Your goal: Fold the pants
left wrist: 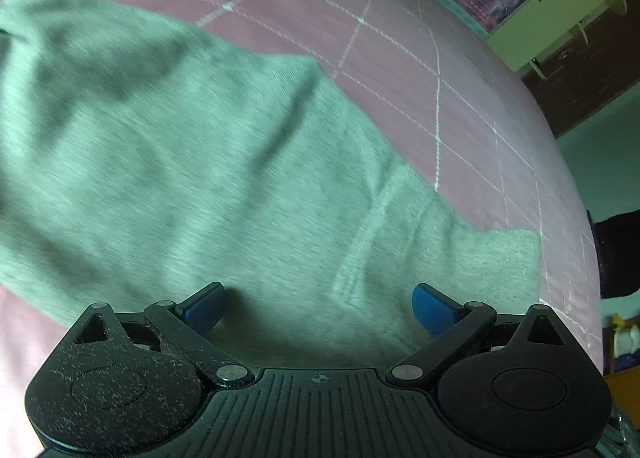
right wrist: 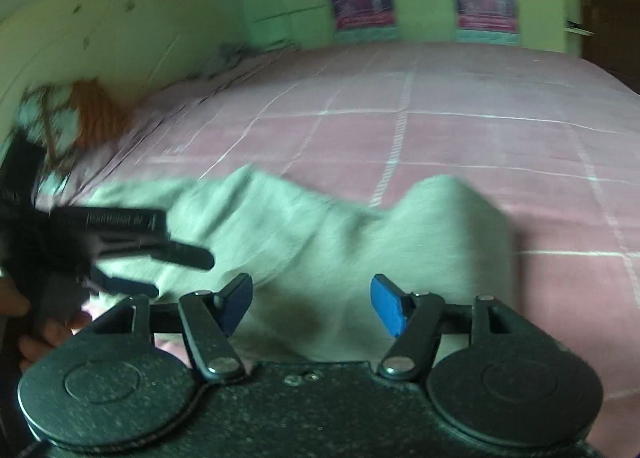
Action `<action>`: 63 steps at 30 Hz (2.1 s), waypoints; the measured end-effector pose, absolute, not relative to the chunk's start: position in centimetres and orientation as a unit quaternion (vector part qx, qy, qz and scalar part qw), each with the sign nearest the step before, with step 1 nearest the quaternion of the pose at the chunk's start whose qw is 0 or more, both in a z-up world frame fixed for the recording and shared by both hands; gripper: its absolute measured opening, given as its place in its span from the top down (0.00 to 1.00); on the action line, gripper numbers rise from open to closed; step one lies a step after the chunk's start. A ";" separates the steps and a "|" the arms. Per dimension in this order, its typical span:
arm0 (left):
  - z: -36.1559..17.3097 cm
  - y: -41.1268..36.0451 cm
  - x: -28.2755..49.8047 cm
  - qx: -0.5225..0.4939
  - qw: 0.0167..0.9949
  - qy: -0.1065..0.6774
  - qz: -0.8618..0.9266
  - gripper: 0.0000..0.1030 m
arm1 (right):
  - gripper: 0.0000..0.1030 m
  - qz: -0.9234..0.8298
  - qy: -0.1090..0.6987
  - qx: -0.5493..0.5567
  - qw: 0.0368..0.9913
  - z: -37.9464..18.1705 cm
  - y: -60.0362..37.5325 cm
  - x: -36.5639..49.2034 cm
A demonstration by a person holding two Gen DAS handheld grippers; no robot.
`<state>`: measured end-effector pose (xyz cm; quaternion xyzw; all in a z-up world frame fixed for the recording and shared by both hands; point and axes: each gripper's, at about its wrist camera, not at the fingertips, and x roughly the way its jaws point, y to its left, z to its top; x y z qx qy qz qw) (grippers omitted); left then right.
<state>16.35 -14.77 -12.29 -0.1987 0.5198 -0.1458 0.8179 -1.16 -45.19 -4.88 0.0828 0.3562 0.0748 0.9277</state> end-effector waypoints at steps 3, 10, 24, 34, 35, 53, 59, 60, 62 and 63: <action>-12.9 -16.0 16.3 -0.206 0.820 0.512 -0.149 0.10 | 0.36 0.047 0.356 0.103 0.927 -5.0 -47.5 -2.1; -13.5 -17.9 17.0 -0.219 0.816 0.514 -0.149 0.73 | 0.36 0.003 0.341 0.138 0.930 -6.2 -50.1 -4.2; -10.3 -13.3 13.3 -0.119 0.870 0.458 -0.136 0.86 | 0.58 -0.048 0.363 0.086 0.926 -7.6 -50.0 -0.5; -8.1 -12.8 13.9 -0.102 0.887 0.432 -0.127 0.79 | 0.59 -0.007 0.432 -0.002 0.902 -9.8 -46.9 1.9; -7.9 -13.8 14.3 -0.097 0.887 0.432 -0.133 0.79 | 0.59 -0.013 0.423 -0.002 0.906 -9.4 -47.0 2.3; -10.9 -24.0 19.3 0.020 0.879 0.446 -0.165 0.70 | 0.54 -0.047 0.422 -0.035 0.905 -10.4 -46.0 9.8; -12.0 -25.2 18.8 0.062 0.885 0.432 -0.162 0.70 | 0.51 -0.050 0.452 -0.042 0.889 -12.6 -46.0 11.0; -12.0 -25.1 18.5 0.058 0.885 0.433 -0.161 0.70 | 0.51 -0.052 0.455 -0.043 0.888 -12.6 -46.0 11.0; -11.9 -24.5 18.0 0.045 0.883 0.438 -0.162 0.70 | 0.51 -0.052 0.458 -0.043 0.887 -12.4 -45.9 10.9; -11.9 -24.2 17.5 0.041 0.882 0.440 -0.164 0.70 | 0.51 -0.053 0.460 -0.042 0.885 -12.3 -45.8 10.8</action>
